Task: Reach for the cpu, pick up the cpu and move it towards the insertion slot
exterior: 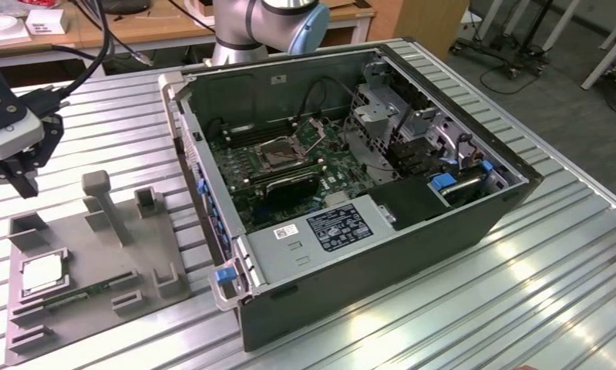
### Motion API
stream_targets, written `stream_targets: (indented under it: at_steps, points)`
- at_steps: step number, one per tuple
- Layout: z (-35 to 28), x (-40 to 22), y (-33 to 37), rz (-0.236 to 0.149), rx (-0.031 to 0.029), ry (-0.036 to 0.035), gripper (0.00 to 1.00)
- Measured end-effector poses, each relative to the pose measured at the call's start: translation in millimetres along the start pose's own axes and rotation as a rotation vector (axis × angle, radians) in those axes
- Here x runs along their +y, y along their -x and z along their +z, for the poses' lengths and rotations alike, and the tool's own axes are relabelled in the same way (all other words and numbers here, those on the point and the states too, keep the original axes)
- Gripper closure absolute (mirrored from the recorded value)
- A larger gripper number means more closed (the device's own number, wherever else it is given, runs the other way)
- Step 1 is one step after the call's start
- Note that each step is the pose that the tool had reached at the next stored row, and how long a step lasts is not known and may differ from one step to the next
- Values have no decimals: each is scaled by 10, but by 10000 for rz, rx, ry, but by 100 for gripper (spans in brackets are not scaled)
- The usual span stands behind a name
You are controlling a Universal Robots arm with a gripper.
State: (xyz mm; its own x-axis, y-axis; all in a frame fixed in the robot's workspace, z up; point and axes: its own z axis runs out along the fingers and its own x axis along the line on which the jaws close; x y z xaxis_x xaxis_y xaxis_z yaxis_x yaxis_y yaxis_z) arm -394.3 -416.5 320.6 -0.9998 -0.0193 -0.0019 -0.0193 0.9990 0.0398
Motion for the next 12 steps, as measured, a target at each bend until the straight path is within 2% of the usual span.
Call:
stream_targets:
  at_steps: [12]
  points:
    - [22,-3,-88,-1,-17,0,89]
